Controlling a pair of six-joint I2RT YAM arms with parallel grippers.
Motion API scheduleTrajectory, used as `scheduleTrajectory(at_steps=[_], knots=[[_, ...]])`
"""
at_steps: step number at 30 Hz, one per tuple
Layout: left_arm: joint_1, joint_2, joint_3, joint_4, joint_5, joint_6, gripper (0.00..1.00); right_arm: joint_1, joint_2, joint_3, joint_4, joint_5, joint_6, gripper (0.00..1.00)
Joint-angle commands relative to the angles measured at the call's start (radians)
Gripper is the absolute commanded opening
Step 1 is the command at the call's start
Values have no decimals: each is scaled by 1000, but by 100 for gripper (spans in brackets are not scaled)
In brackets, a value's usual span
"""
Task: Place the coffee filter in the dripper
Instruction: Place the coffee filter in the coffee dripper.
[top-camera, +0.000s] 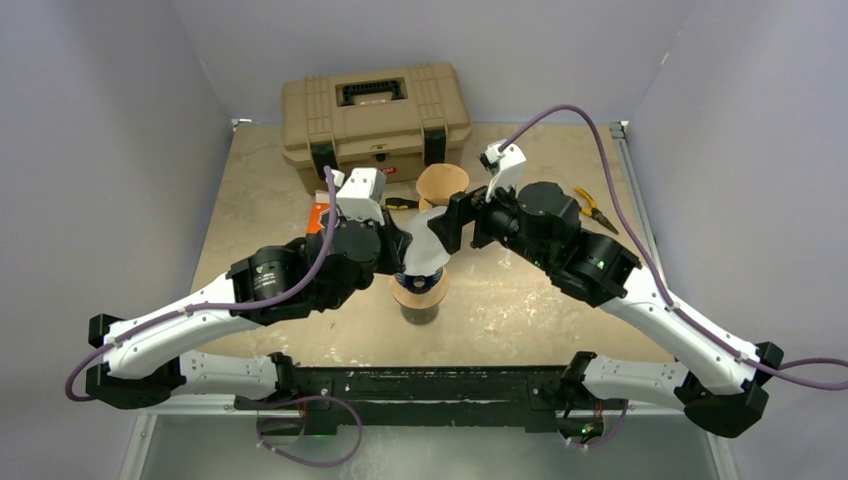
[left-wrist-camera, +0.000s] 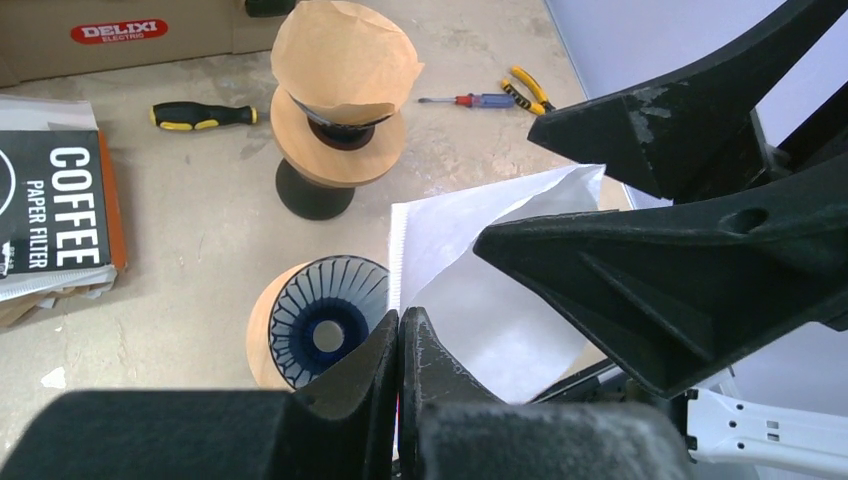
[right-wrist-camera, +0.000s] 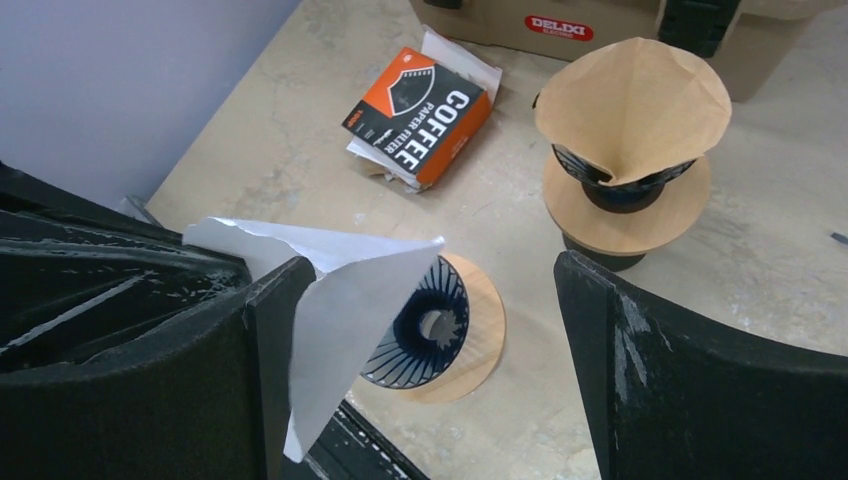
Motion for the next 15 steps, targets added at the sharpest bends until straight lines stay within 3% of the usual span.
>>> scheduleTrajectory(at_steps=[1,15], knots=[[1,-10,-3,-53,23,-65,0,1,-27,28,58,-81,-3,93],[1,94,56,-210,149,-48,0,1,-36,20,30,-155,25,94]])
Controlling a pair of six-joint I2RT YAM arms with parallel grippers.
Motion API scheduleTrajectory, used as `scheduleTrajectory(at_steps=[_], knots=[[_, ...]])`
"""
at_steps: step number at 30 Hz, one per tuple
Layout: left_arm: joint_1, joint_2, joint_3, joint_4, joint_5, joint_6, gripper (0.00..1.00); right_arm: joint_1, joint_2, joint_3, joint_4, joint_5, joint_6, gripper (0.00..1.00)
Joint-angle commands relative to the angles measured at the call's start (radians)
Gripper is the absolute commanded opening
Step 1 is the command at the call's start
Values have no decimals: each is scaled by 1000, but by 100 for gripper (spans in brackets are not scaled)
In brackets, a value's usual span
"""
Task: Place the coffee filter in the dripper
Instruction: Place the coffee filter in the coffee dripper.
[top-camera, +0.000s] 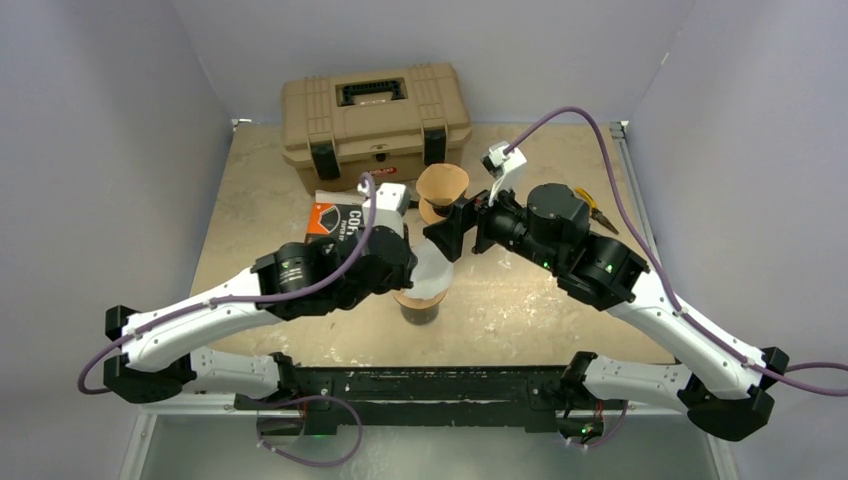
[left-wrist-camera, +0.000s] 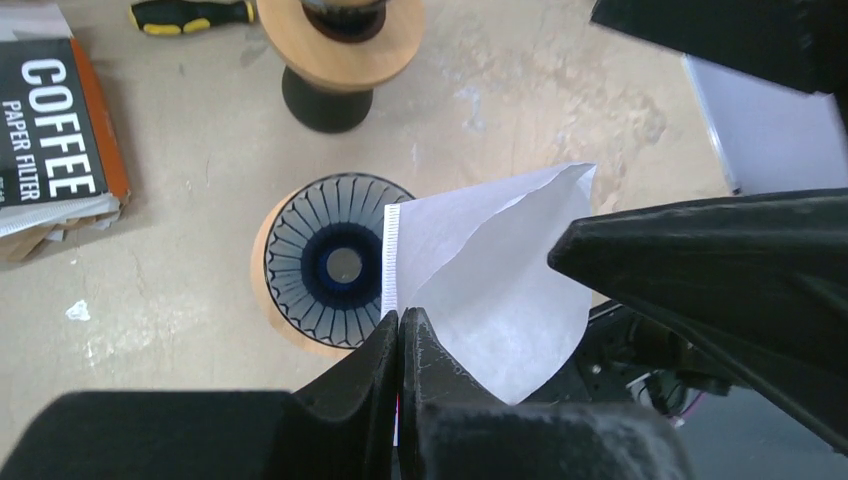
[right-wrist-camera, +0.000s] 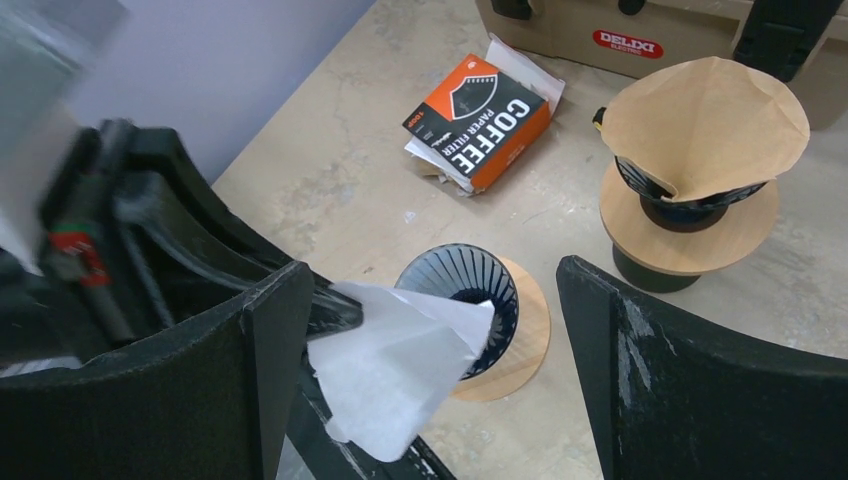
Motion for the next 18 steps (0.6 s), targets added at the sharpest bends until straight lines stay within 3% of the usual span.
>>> scheduleTrajectory(at_steps=[1,12,18], knots=[[1,48,48,-81,44,3,0,1,-9,18,2,-17,16,94],[11,102,45,-113,48,29,0,1,0,-3,-19,-1,18,93],[100,86,16,-67,125,70,0,1,4,0,-34,15,24,94]])
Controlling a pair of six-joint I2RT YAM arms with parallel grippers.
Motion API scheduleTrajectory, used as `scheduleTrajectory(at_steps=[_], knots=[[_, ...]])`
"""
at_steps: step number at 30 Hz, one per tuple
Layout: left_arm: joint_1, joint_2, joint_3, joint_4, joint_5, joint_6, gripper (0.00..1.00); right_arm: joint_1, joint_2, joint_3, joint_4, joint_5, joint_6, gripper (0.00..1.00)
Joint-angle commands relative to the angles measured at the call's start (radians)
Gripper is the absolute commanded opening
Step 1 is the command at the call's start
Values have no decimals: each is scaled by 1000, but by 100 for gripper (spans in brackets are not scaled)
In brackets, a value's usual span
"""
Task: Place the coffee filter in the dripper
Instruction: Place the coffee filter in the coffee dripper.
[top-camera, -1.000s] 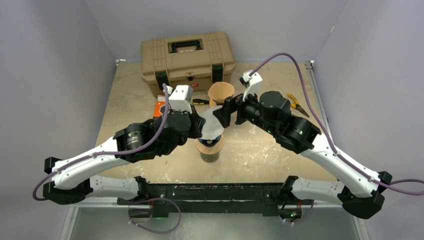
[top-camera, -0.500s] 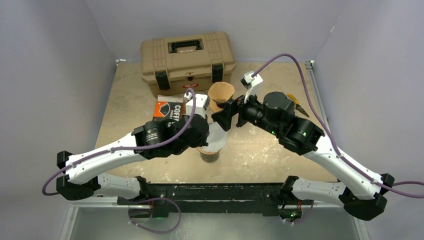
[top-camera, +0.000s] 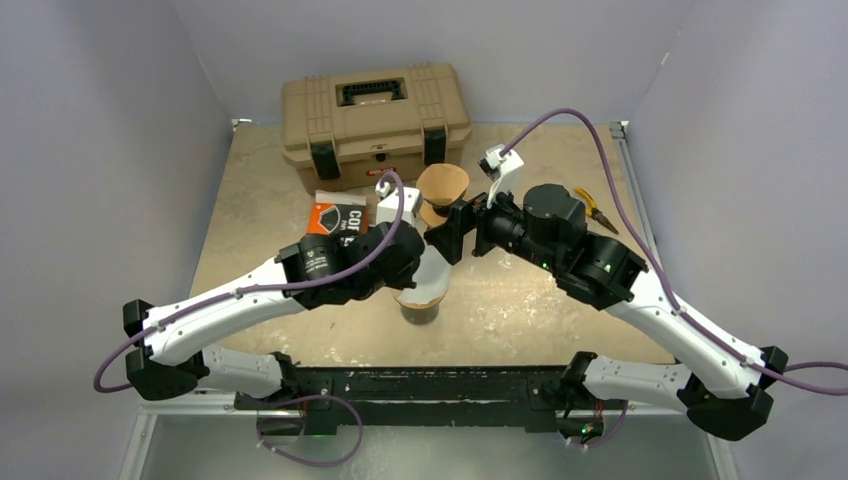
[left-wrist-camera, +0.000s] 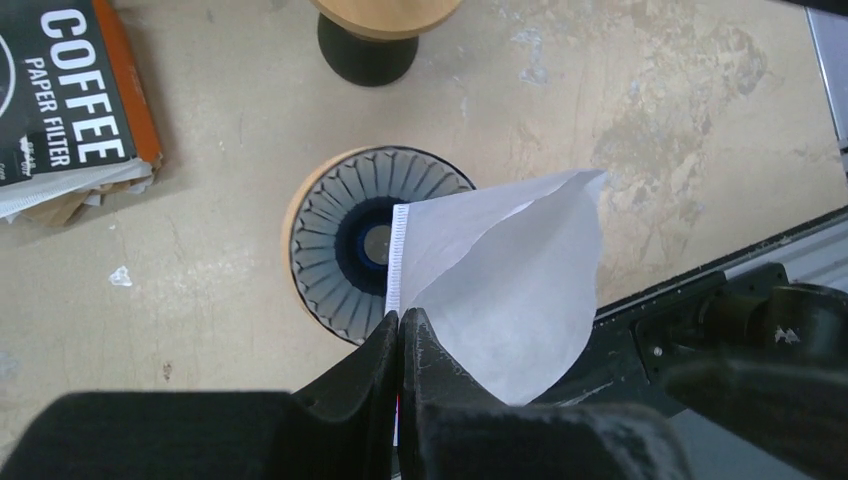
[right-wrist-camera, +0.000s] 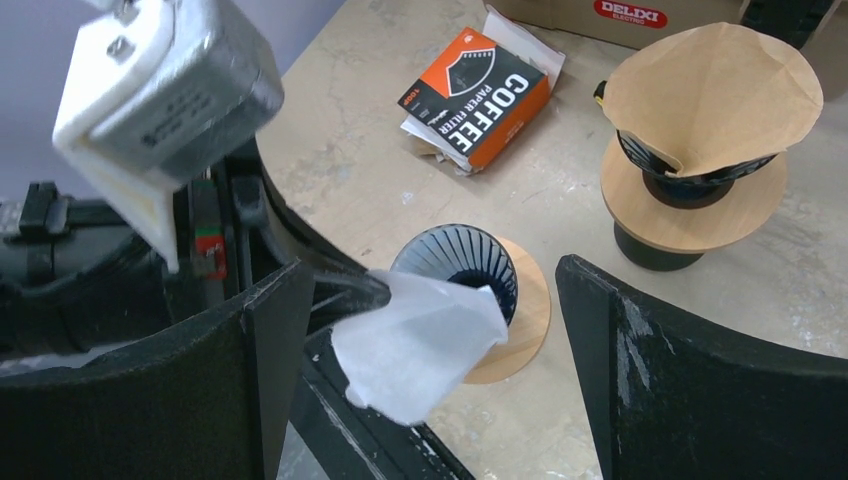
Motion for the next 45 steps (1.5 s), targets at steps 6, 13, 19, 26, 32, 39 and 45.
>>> scheduleTrajectory(at_steps=[6,13,19,26,32,39,45], knots=[[160,-19,-10,75,152,114,0,0,16,7,-19,45,30,94],[203,-3,25,65,196,157,0,-19,28,9,-17,-18,47,93],[251,6,19,96,279,181,0,-47,49,-9,-8,-67,58,89],[305,1,2,140,340,196,0,-51,118,-3,-39,-49,49,87],[337,3,-6,141,353,208,0,-51,161,-1,-73,-20,29,86],[370,13,-21,148,374,226,0,-52,165,-8,-107,-30,3,85],[392,18,-33,163,385,239,0,-50,179,-25,-137,-21,-16,86]])
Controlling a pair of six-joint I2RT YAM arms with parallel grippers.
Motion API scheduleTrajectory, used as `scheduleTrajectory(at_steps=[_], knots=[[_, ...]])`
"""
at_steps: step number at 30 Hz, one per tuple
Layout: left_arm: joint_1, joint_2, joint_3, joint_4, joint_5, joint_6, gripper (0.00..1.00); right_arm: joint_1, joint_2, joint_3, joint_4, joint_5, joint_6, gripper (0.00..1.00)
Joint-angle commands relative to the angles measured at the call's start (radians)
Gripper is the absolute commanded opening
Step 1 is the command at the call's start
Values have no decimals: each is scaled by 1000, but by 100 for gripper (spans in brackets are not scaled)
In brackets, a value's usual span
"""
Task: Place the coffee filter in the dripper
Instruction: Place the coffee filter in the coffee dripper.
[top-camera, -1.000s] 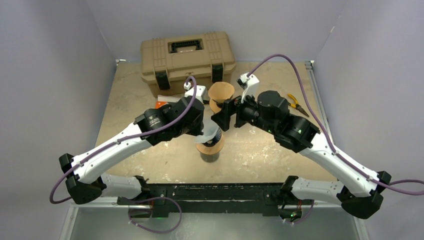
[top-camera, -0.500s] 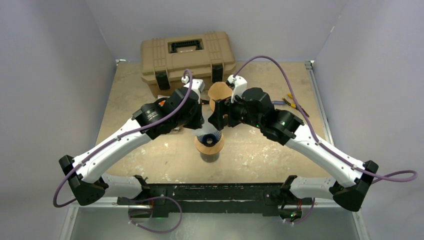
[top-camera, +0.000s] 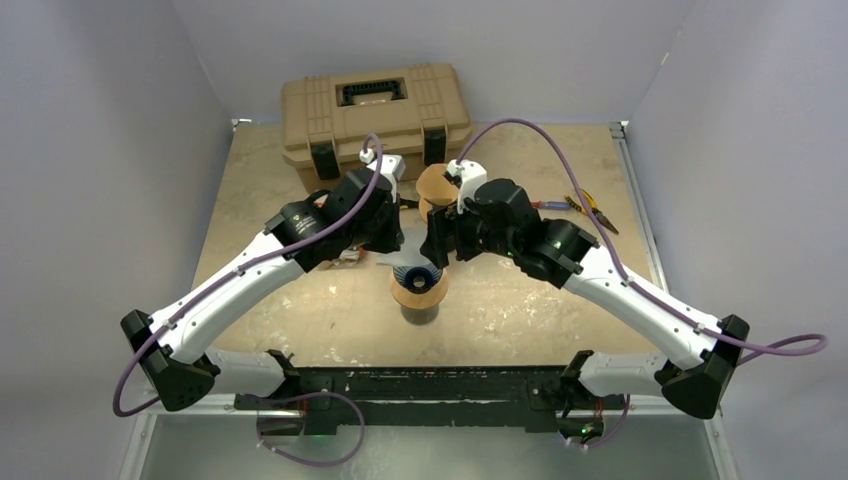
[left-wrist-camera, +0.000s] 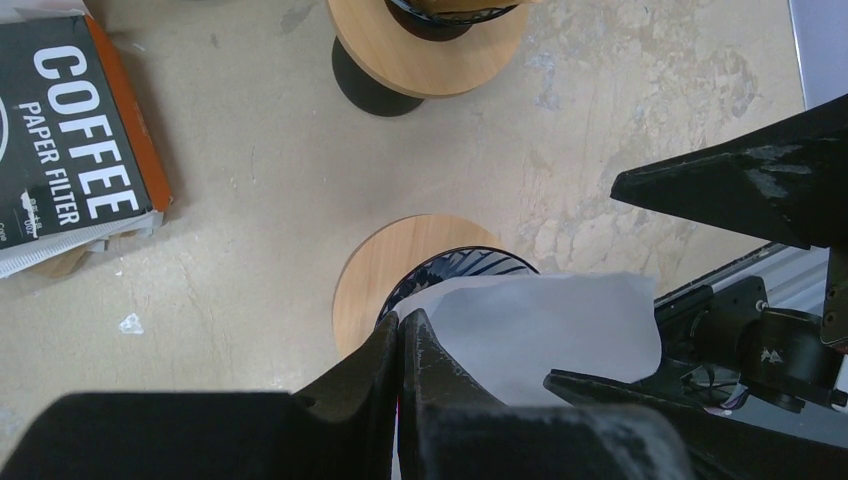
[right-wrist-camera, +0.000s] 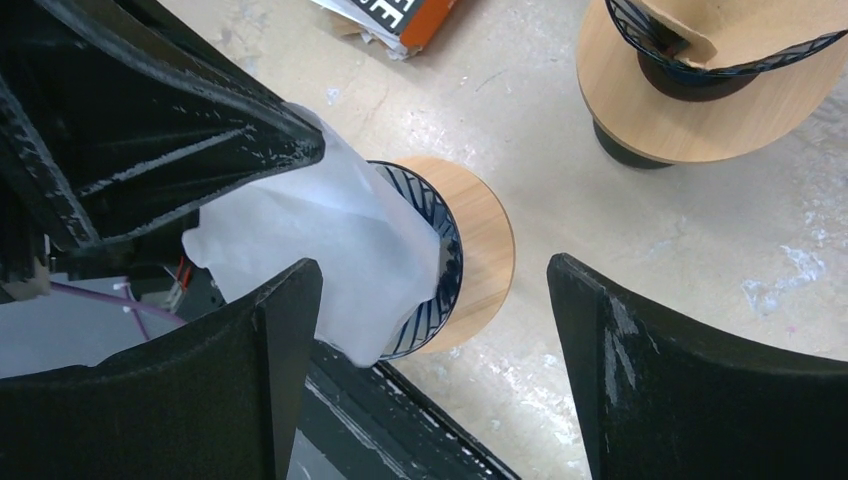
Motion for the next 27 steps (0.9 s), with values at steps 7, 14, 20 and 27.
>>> scheduleTrajectory(at_steps=[7,14,20,27], knots=[[37,9,-19,60,34,51,0,-4,-2,-13,-65,60,-45,86],[41,11,-21,74,37,74,0,-4,-18,-24,-89,28,-63,87],[43,19,-22,73,43,87,0,-4,-35,-34,-111,-30,-77,87],[46,28,-29,90,113,95,0,-4,-75,-55,-115,-65,-80,88]])
